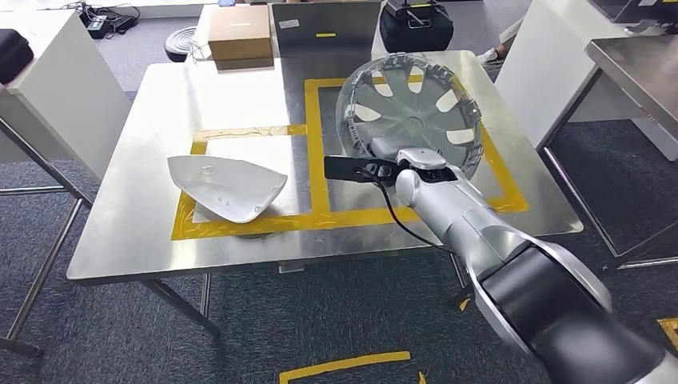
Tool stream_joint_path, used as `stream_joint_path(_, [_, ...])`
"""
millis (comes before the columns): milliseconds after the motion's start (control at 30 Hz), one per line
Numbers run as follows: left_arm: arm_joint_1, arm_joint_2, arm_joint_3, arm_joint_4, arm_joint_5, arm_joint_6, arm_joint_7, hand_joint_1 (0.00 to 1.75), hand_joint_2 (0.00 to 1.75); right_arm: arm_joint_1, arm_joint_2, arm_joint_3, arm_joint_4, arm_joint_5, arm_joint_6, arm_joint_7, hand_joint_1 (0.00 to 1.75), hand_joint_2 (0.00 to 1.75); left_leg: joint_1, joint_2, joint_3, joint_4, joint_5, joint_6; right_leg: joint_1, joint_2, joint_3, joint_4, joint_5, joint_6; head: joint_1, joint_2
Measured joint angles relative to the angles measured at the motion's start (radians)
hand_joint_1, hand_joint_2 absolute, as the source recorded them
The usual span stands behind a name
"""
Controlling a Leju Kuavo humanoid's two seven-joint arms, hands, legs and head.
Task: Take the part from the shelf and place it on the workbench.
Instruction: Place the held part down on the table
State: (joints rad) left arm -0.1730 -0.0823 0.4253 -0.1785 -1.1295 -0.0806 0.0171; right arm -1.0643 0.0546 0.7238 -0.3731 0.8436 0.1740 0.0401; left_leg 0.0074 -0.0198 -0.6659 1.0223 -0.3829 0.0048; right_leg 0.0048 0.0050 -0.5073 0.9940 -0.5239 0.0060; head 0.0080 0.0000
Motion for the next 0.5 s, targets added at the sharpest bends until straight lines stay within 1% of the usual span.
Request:
stream_joint_path(333, [-0.004,-0.002,0.000,0.000,-0.001,-0.002,0.000,0.00,1.75,0.028,0.061,0.053,0.056,0.035,0.013,-0.022,1.75,1.75,0.000,0.001,0.001,-0.001,0.000,-0.001,0.000,0.001,-0.002,0.000,-0.001,-0.001,0.000,0.000])
stream_joint_path(500, [-0.004,-0.002,0.000,0.000,-0.001,-0.002,0.000,0.00,1.75,0.035,0.073,0.057,0.067,0.036,0.016,-0.023,1.75,1.75,0.000,0.001,0.001,-0.002,0.000,-0.001,0.000,0.001,-0.001,0.001,-0.001,-0.001,0.000,0.000])
